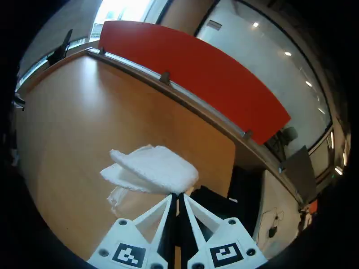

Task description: Fold towel

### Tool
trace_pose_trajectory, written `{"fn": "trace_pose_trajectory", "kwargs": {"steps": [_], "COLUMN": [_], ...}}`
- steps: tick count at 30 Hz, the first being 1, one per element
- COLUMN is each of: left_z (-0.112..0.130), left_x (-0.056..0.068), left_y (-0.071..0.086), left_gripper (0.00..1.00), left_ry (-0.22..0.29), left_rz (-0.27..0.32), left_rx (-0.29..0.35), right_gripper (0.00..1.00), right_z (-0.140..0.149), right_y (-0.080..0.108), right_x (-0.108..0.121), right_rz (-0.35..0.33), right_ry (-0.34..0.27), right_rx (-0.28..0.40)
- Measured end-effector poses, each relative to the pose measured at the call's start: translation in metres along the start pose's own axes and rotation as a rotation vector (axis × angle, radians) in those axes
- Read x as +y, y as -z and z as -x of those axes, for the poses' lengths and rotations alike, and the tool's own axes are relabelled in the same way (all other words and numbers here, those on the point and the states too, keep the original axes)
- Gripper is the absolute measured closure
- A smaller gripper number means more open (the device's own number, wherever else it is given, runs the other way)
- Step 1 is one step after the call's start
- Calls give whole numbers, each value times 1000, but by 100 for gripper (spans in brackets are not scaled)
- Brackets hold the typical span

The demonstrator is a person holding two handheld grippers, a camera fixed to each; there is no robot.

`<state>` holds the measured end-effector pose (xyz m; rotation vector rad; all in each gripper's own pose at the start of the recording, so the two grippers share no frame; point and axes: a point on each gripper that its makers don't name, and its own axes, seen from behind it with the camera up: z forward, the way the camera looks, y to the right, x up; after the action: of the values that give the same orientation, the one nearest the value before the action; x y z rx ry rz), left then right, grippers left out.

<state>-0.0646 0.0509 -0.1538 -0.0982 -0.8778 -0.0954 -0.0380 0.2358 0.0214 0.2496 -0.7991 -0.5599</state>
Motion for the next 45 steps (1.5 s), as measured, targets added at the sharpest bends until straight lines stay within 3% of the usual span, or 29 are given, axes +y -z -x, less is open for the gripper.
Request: {"fn": "trace_pose_trajectory", "kwargs": {"steps": [8,20,39,41,45], "left_z": [1,6,10,10,10], "left_x": [3,-1,0,0,1], "left_y": [0,5,6,6,5], "left_gripper": [0,0,0,0,0], "left_ry": [-3,3,5,4,2], "left_rz": [1,-10,-16,-15,-13], "left_rx": [-1,-4,-10,-10,-9], "right_gripper": [94,94,94,81,46], "right_z": [31,78,97,101,105], "right_y": [-4,-20,-28,-29,-29], "right_x": [-6,-10,-14,-15,-15], "right_rz": [3,6,27,34,50], "right_ry": [-45,-166,-189,-190,-186], "right_rx": [-42,-125,-176,-185,-195]}}
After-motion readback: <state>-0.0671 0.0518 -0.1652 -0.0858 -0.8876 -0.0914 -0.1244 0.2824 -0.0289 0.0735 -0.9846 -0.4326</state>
